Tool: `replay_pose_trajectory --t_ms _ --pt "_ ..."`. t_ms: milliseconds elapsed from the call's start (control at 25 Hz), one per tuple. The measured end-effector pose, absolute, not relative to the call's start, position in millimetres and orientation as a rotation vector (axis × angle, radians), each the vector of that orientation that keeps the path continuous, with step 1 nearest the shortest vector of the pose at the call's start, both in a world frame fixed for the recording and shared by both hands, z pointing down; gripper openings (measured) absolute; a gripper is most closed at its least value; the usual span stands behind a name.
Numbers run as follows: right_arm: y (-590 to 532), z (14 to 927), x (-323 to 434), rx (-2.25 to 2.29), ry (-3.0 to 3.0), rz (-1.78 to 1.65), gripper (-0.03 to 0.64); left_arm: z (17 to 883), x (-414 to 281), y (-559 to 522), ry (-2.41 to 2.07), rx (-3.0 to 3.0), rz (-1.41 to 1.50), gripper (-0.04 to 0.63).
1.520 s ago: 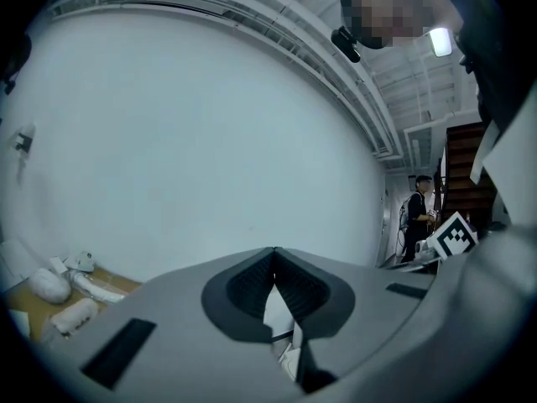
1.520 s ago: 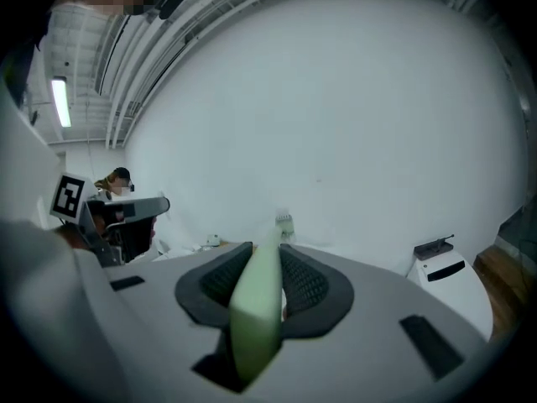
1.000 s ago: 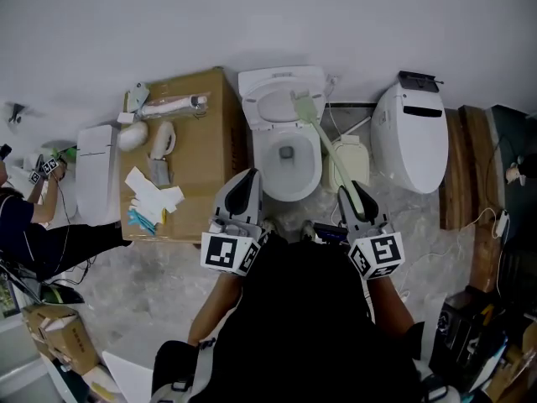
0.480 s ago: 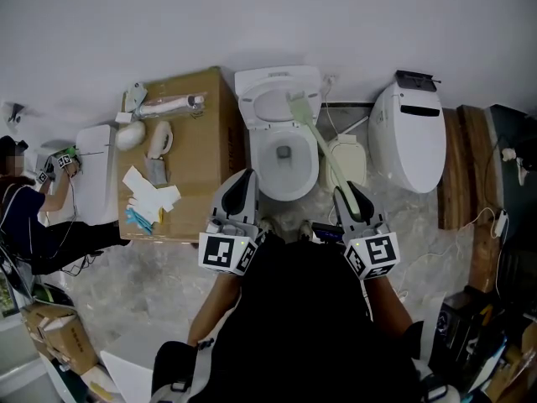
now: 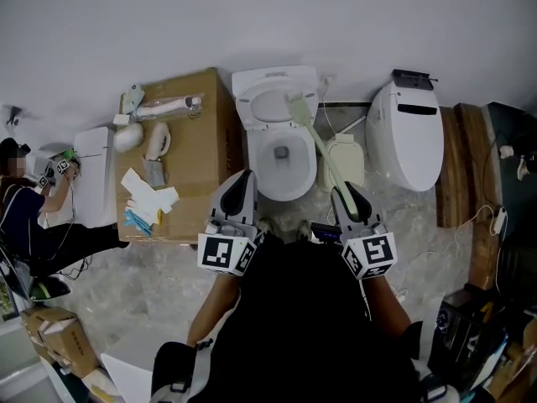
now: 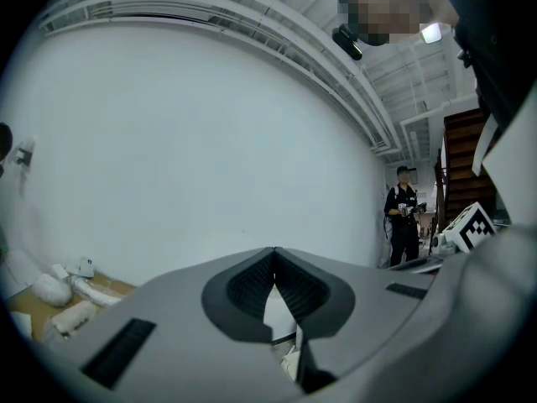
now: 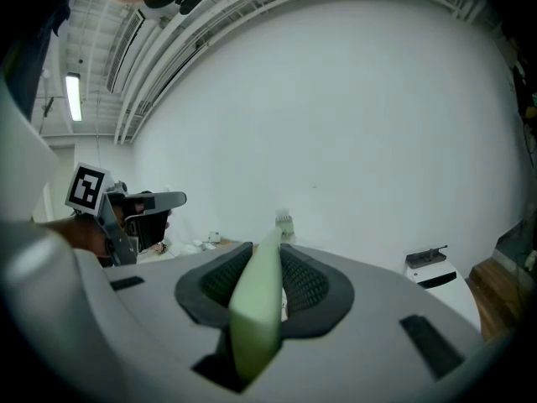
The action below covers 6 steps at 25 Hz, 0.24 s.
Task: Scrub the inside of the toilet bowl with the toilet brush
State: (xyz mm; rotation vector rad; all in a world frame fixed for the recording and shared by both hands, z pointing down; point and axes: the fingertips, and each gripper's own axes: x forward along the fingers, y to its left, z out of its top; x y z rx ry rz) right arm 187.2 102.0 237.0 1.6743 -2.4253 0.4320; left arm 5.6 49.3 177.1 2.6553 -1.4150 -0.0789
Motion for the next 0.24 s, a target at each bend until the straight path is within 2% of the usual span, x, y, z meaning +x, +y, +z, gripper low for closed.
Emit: replay_pose_trajectory --t_ms 240 --pt "103.4 239.7 189.3 1.678 -2.417 0.431 0.114 178.8 9.5 51.1 -1.407 2.66 -0.074 0.008"
